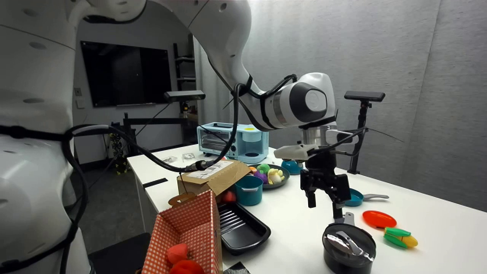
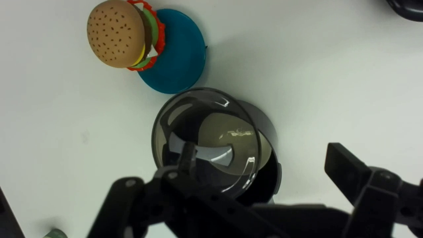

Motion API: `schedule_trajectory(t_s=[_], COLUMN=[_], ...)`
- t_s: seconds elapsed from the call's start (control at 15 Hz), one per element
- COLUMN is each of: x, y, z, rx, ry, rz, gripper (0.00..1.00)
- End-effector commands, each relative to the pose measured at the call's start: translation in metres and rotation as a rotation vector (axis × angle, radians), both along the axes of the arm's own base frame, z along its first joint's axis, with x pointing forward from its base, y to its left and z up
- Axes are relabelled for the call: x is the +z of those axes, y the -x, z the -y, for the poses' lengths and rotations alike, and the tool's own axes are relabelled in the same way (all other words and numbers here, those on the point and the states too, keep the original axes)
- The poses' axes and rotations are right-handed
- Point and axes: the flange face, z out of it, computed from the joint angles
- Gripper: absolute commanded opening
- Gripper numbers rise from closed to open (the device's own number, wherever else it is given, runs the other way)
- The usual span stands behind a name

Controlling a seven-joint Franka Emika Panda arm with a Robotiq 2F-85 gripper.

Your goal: Uncover the pot

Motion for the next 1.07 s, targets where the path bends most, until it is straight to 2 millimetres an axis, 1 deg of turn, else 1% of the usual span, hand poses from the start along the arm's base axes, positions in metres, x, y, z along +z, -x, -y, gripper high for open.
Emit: schedule_trajectory(t_s=[0.0,0.27,0.47,0.73,1.0], x=[-0.007,-0.021,-0.031,-0.042,-0.043], y=[-0.023,-0.035,-0.040,-0.038,-0.033], z=[0.009,0.006,0.003,0.001,0.001], rx=[0.004,0.031,0.049,0.080,0.103], ry=[-0.002,0.000,-0.001,-0.007,-0.014], rz=[0.008,-0.004,-0.019,-0.044,-0.056], gripper=[1.00,1.00,1.00,1.00,1.00])
